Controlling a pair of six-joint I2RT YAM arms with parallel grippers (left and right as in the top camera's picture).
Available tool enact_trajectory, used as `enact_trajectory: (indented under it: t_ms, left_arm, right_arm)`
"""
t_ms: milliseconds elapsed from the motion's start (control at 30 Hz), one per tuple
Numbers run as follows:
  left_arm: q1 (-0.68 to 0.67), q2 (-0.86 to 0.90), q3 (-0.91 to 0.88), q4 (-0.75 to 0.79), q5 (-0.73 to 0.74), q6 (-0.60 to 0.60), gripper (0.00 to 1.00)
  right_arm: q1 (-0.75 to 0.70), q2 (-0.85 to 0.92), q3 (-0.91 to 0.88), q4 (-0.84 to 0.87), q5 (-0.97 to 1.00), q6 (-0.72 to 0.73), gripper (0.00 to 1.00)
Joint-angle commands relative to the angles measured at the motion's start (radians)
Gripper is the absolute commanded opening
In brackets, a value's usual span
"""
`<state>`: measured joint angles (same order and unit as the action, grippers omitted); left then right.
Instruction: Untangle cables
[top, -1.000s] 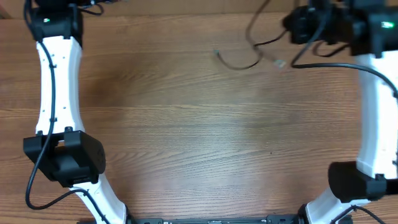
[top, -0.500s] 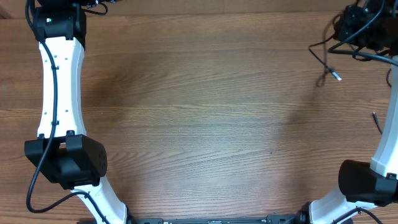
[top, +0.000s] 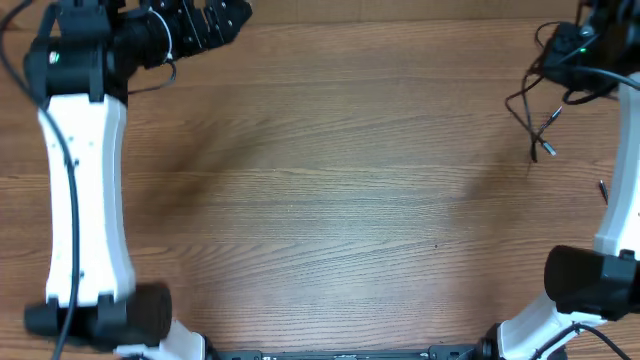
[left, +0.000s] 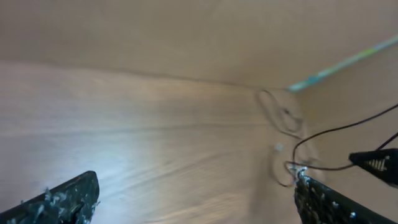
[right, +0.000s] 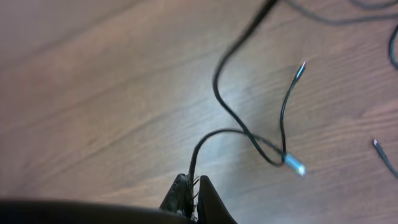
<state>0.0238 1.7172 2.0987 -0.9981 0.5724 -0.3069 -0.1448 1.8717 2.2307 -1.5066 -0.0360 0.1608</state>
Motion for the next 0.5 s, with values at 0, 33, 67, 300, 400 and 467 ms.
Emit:
enact_trajectory:
  t_ms: [0,33,67,300,400,467]
  left_arm:
    - [-0.011,-0.096,0.012,-0.004,-0.188,0.093,1.00]
    - [-0.011,-0.109,0.012,-0.005,-0.188,0.090,1.00]
    - [-0.011,-0.117,0.012,-0.008,-0.188,0.090,1.00]
    - [-0.011,-0.129,0.012,-0.063,-0.195,0.095,1.00]
    - [-0.011,-0.129,0.012,-0.074,-0.197,0.095,1.00]
    - [-0.011,-0.129,0.012,-0.076,-0.196,0.095,1.00]
  right_arm:
    - [0.047,0.050,-0.038,-0.025,0.170,0.077,0.04]
    - [0.047,0.066,-0.062,-0.030,0.198,0.093,0.04]
    - [0.045,0.078,-0.090,-0.028,0.214,0.107,0.04]
    - [-0.022,0.113,-0.243,-0.003,0.356,0.236,0.04]
    - [-0.054,0.117,-0.255,-0.029,0.439,0.295,0.04]
    - [-0.074,0.116,-0.254,-0.038,0.441,0.314,0.04]
